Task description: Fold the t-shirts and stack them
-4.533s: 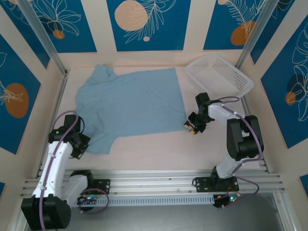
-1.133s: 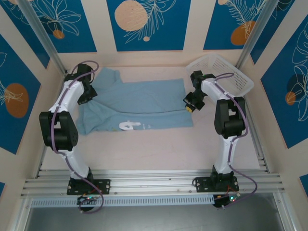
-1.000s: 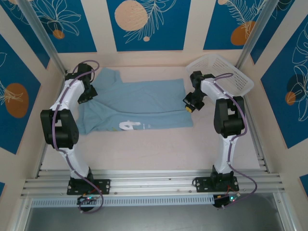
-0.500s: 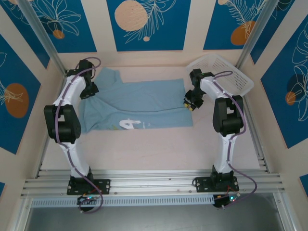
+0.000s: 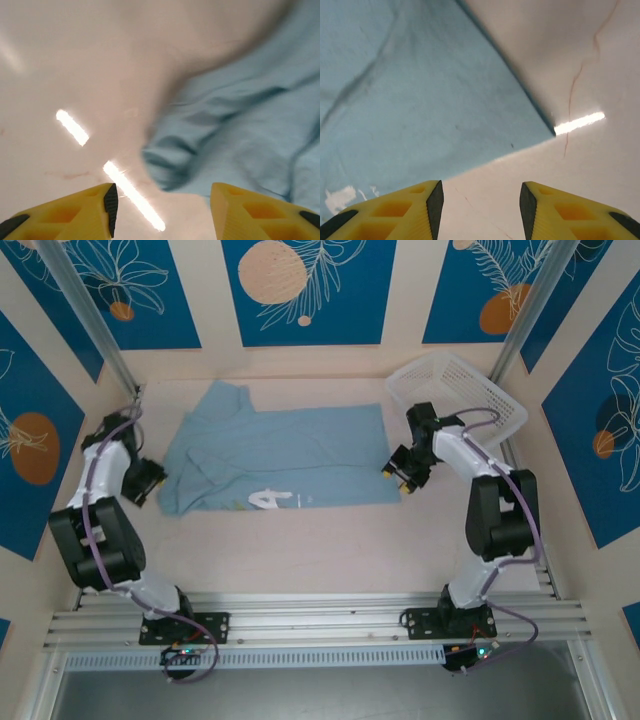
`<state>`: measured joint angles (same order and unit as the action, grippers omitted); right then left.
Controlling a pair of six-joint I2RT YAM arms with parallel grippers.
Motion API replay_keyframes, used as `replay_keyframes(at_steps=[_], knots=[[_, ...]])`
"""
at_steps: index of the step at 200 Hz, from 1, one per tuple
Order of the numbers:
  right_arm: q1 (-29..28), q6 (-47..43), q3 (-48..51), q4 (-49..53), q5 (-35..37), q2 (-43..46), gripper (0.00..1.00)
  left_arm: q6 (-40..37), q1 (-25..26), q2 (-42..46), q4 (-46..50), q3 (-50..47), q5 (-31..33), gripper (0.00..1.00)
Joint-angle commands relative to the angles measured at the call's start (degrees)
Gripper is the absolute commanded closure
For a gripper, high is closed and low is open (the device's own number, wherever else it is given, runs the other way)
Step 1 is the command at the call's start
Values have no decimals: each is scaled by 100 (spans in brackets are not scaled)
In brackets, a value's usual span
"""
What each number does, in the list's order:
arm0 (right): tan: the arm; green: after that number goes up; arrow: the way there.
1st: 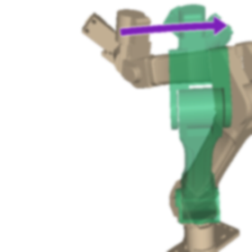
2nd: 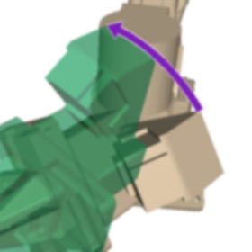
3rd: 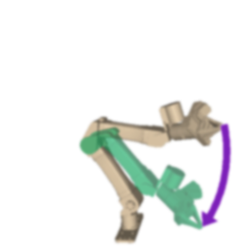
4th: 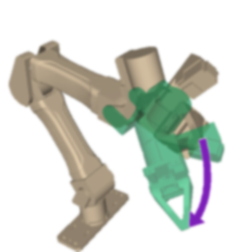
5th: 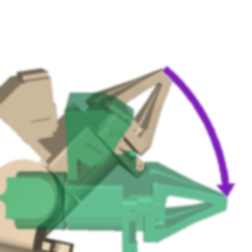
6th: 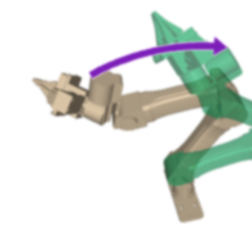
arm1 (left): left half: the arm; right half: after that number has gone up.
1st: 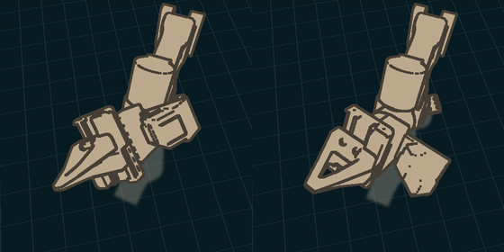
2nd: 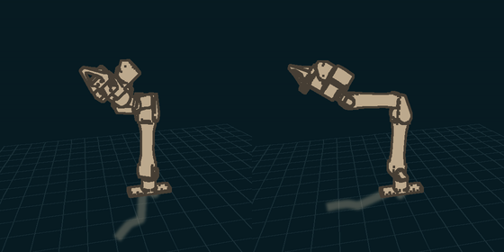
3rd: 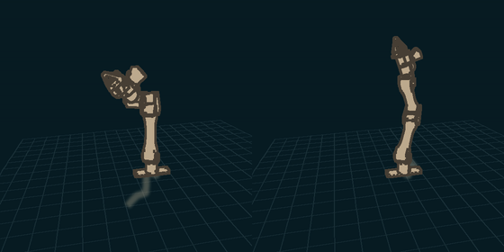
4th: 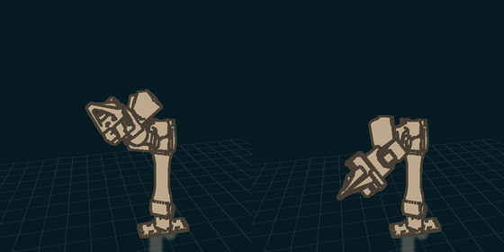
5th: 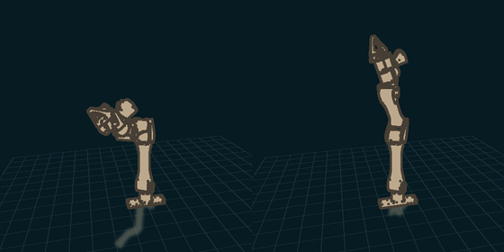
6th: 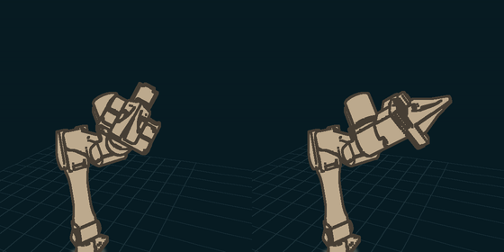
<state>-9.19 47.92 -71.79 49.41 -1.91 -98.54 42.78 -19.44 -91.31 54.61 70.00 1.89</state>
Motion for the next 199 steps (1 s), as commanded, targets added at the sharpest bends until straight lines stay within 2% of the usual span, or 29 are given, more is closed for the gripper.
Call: replay_keyframes(at_steps=[1,19,48,82,107,158,170,199], knots=[[97,-101,638,-551,-619,146,53,753,-375,17,-551,-649,-1091,49],[163,-114,892,-699,-650,167,53,1047,-614,-14,-821,-1031,-1392,50],[249,-158,1009,-868,-610,1,53,1464,-630,-118,-1156,-1313,-1677,49],[314,-189,936,-951,-583,-238,53,1702,-622,-224,-1353,-1379,-1545,49],[313,-177,822,-845,-442,-424,54,1783,-622,-401,-1396,-1376,-1614,62],[283,-57,713,-828,-195,-676,58,1523,-640,-715,-1241,-1037,-1199,92],[246,-49,614,-791,-144,-780,63,1455,-648,-778,-1172,-911,-1084,100],[202,-18,404,-689,121,-962,81,1245,-675,-888,-990,-619,-863,100]])
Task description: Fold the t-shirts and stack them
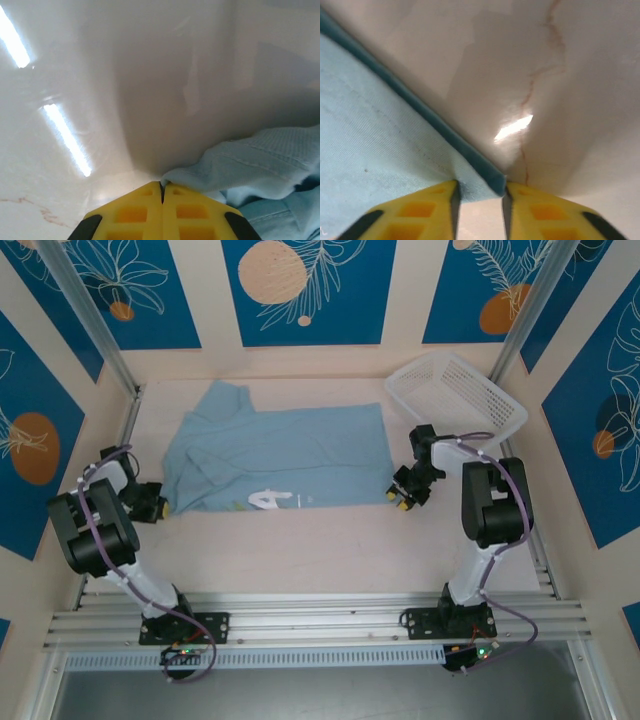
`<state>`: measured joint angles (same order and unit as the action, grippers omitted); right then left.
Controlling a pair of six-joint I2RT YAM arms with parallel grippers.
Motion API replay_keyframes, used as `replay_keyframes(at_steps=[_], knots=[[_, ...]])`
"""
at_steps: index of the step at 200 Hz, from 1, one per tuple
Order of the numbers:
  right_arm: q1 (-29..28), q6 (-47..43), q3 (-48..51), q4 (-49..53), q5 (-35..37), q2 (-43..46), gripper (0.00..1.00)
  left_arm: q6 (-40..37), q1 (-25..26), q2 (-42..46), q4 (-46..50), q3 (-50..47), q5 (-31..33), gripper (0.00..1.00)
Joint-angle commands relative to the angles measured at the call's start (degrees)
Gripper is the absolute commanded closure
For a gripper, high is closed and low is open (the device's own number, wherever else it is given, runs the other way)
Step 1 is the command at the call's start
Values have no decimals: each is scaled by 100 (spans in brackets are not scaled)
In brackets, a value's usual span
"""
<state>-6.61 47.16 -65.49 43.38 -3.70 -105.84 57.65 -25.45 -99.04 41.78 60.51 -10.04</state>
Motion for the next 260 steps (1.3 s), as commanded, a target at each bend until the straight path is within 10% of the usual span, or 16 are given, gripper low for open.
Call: replay_keyframes(at_steps=[1,26,161,200,234,260], knots=[[-53,58,-235,-76,309,-238,82,-248,-74,-114,303,338,333,100],[-72,50,-372,117,526,-279,100,-302,-117,-72,440,475,408,100],[-79,336,536,1156,1824,920,100,430,84,1399,1333,-1120,1026,100],[-48,181,743,839,1143,917,95,317,102,1333,1253,-1157,959,100],[-223,121,559,953,1067,1508,55,-40,438,1733,1404,-641,1101,44],[-585,-149,245,879,934,2082,50,-123,1352,2005,1569,19,1035,40]])
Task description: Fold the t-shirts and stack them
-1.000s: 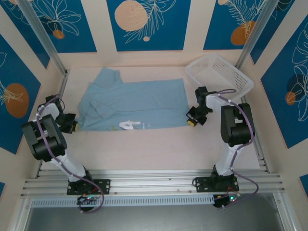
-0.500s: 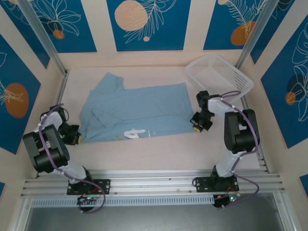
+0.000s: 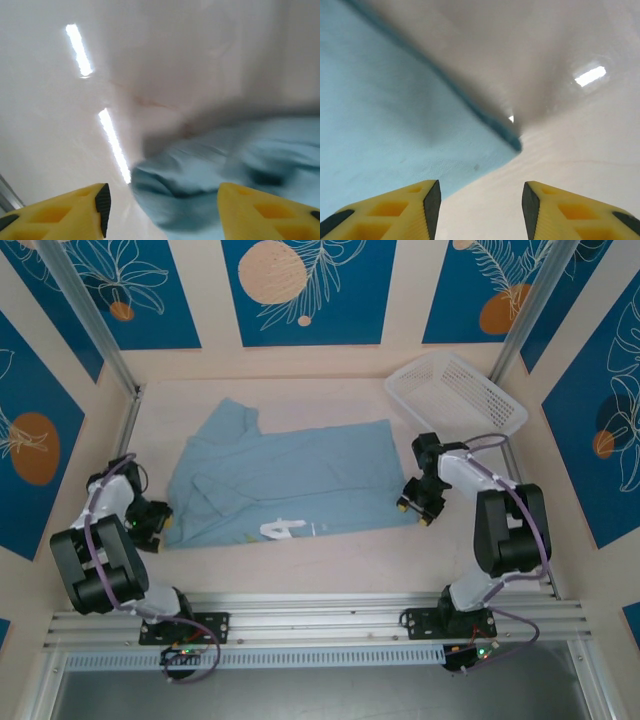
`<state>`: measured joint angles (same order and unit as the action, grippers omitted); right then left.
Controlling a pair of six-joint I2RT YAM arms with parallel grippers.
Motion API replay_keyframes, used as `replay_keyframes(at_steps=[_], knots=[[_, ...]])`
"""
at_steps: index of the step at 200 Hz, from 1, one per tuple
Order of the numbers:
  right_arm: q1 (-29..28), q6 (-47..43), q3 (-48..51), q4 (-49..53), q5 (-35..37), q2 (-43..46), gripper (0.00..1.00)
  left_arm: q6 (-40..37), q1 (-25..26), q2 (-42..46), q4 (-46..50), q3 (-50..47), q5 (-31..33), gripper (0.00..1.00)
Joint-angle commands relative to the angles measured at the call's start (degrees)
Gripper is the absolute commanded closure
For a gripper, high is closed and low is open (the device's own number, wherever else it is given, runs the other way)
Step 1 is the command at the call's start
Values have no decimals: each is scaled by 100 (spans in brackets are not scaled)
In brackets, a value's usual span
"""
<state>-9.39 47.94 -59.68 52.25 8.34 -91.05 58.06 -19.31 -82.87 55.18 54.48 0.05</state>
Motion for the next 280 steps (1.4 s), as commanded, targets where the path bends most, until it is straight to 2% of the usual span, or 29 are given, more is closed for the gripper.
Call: replay_keyframes(at_steps=[1,37,61,80,109,157,174,201,243,280], knots=[[-322,-248,-339,-41,-310,626,50,-156,785,396,217,632,5,40],[-883,-628,28,-2232,-2766,1024,49,969,2214,205,-860,264,-1218,40],[-1177,-285,345,-3462,-3416,1210,47,1574,2715,-107,-1485,20,-1272,41],[-1282,-137,335,-3686,-3516,1204,47,1623,2800,-405,-1510,81,-1189,45],[-1304,-106,317,-3590,-3450,1185,47,1375,2810,-754,-777,417,-769,50],[-1241,-116,325,-3412,-3362,1177,48,1338,2854,-1161,-1052,378,-746,53],[-1215,-121,321,-3373,-3370,1133,49,1316,2854,-1223,-1083,458,-588,66],[-1206,-130,299,-3289,-3322,1132,52,1054,2852,-1350,-963,854,-289,100],[-1171,-105,264,-3250,-3322,1109,54,428,3015,-1633,-715,1657,-49,100],[-1086,-58,231,-3198,-3329,1063,56,-628,3371,-2510,-219,2891,-163,100]])
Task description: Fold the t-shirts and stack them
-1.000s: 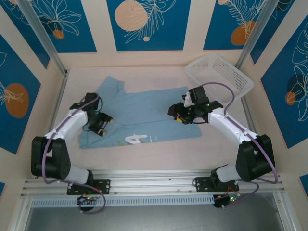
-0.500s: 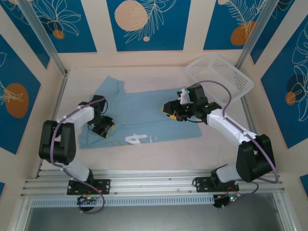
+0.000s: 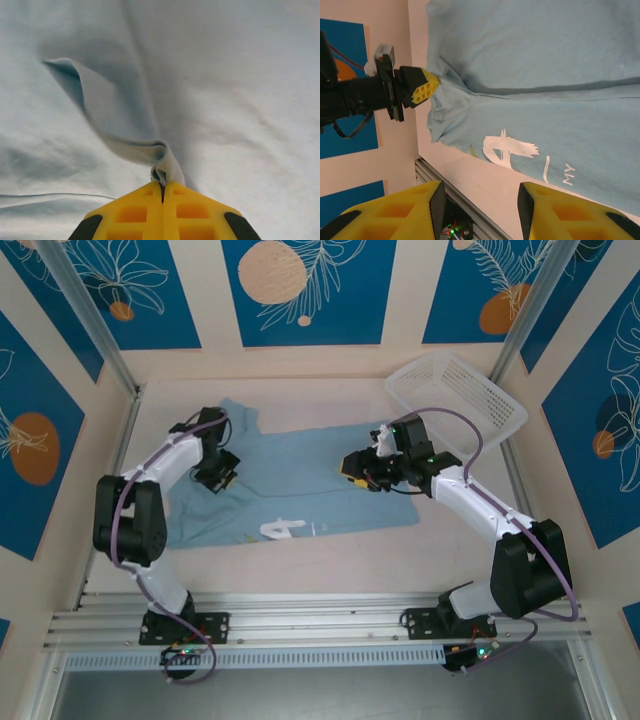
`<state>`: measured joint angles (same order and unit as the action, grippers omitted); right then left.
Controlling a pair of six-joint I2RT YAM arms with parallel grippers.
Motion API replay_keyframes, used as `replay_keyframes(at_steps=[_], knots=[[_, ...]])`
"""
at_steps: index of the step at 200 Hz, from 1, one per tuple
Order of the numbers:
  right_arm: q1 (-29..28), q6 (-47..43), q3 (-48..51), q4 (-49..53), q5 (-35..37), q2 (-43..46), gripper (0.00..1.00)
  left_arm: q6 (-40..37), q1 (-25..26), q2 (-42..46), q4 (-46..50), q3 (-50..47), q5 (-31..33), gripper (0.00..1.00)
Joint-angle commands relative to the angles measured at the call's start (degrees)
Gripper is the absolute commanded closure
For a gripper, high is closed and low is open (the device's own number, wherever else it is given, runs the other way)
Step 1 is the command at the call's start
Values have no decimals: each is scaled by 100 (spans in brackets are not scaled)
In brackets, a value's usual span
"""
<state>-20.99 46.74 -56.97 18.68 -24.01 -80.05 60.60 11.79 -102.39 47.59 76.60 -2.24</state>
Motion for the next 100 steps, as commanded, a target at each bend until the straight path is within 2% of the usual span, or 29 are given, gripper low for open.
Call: replay_keyframes(at_steps=[1,50,100], knots=[[76,59,-41,161,-95,-37,56,-917,270,-582,557,720,66,100],[173,27,-51,298,-121,-55,58,-2278,816,-1863,1771,2603,475,100],[224,1,-25,398,-203,-76,58,-2868,1066,-2475,2251,3211,693,100]])
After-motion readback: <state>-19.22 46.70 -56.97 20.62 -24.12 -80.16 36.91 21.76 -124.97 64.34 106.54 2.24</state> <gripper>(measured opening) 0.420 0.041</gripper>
